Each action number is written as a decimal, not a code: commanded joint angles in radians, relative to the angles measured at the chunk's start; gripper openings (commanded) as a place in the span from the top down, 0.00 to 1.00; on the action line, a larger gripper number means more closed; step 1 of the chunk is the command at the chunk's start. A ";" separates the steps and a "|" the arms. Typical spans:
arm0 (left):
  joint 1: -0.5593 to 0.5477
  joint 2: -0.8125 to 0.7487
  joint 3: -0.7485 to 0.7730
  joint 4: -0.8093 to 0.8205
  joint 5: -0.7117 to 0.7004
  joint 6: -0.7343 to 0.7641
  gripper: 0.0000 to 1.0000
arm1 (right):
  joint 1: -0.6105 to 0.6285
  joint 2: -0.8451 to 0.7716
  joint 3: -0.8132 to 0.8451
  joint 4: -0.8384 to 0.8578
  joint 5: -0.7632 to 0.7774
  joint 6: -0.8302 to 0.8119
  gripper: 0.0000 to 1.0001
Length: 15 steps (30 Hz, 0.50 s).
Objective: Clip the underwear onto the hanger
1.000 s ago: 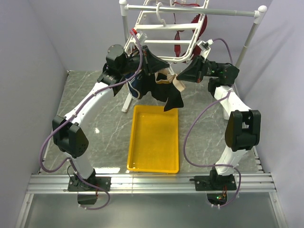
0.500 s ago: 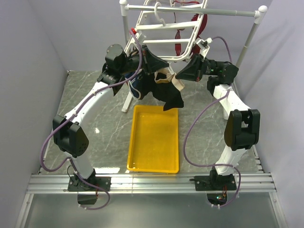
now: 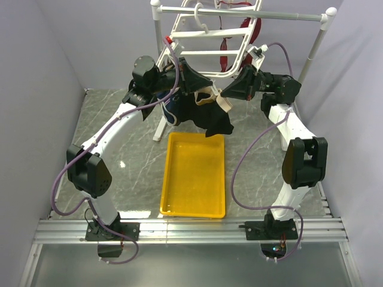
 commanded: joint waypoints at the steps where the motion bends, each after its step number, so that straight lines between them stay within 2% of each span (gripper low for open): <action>1: 0.016 0.008 -0.007 0.023 -0.003 0.041 1.00 | 0.018 0.008 0.054 0.155 -0.131 0.016 1.00; 15: 0.015 0.013 0.000 -0.044 -0.043 0.133 1.00 | 0.021 -0.019 0.045 0.152 -0.131 0.009 1.00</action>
